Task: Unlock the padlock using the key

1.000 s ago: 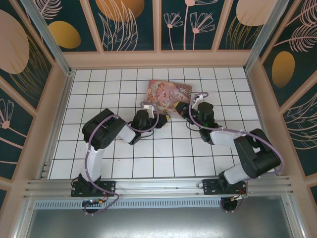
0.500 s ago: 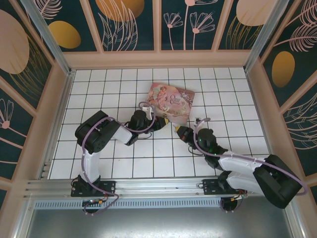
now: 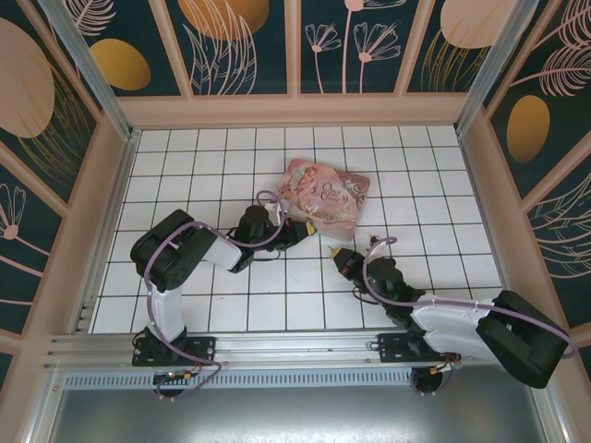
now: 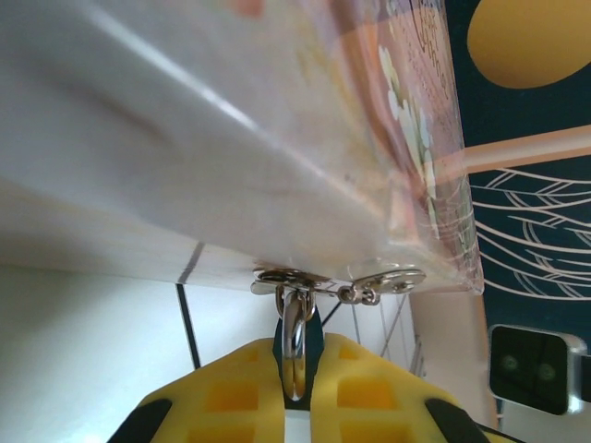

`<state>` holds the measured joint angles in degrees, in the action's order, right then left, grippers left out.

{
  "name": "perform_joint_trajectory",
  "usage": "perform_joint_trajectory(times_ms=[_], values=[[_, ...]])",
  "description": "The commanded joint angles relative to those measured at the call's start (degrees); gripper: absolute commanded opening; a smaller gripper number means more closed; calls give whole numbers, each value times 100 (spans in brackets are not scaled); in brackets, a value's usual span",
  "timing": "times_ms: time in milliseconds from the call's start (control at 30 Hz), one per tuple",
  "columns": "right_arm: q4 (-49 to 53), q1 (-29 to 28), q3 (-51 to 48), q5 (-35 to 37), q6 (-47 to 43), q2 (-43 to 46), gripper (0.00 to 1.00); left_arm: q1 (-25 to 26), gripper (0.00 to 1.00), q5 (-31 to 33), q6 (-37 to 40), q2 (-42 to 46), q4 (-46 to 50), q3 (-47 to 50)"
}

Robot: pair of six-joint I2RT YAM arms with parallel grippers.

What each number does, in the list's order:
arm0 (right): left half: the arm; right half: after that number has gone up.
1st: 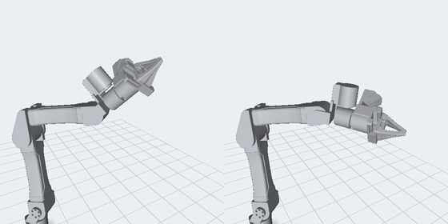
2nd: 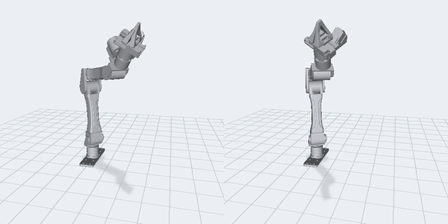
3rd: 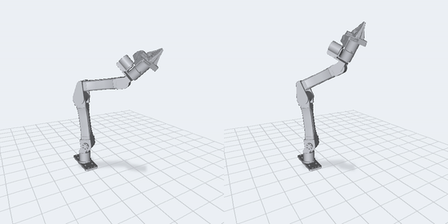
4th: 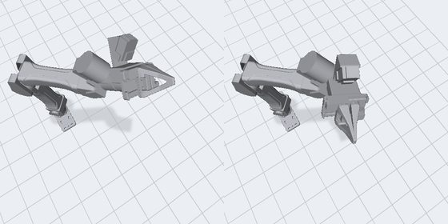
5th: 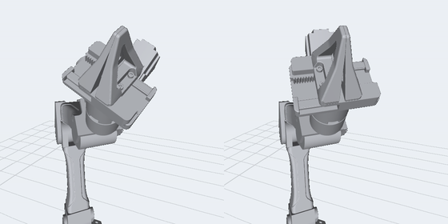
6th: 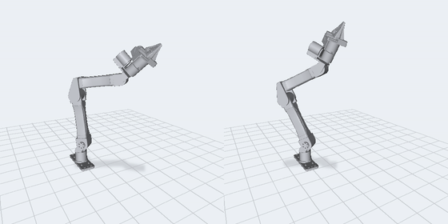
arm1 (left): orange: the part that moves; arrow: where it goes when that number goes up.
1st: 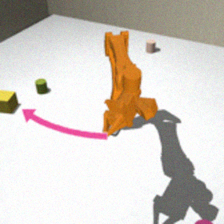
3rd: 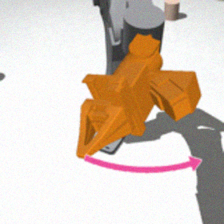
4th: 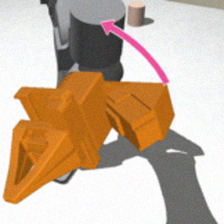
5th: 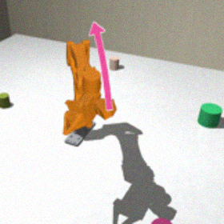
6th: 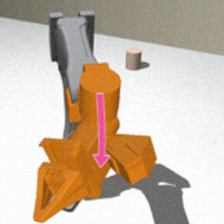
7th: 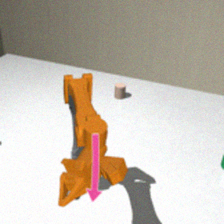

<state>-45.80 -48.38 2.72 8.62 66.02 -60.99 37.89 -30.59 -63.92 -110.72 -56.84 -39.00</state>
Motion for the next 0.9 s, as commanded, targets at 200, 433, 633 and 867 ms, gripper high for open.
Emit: perform_joint_trajectory(times_ms=[200,433,633,867], values=[[-623,-31,-72,242,209,-275,0,-66,0,-543,-940,223,-630,11],[-1099,32,161,40,186,-899,0,-71,0,-129,114,973,1220,-215],[-1169,282,341,-315,-13,-1073,0,-71,0,27,770,1215,2348,-434],[-1066,783,343,-750,-114,-984,0,-69,0,-174,635,1212,2237,-363]])
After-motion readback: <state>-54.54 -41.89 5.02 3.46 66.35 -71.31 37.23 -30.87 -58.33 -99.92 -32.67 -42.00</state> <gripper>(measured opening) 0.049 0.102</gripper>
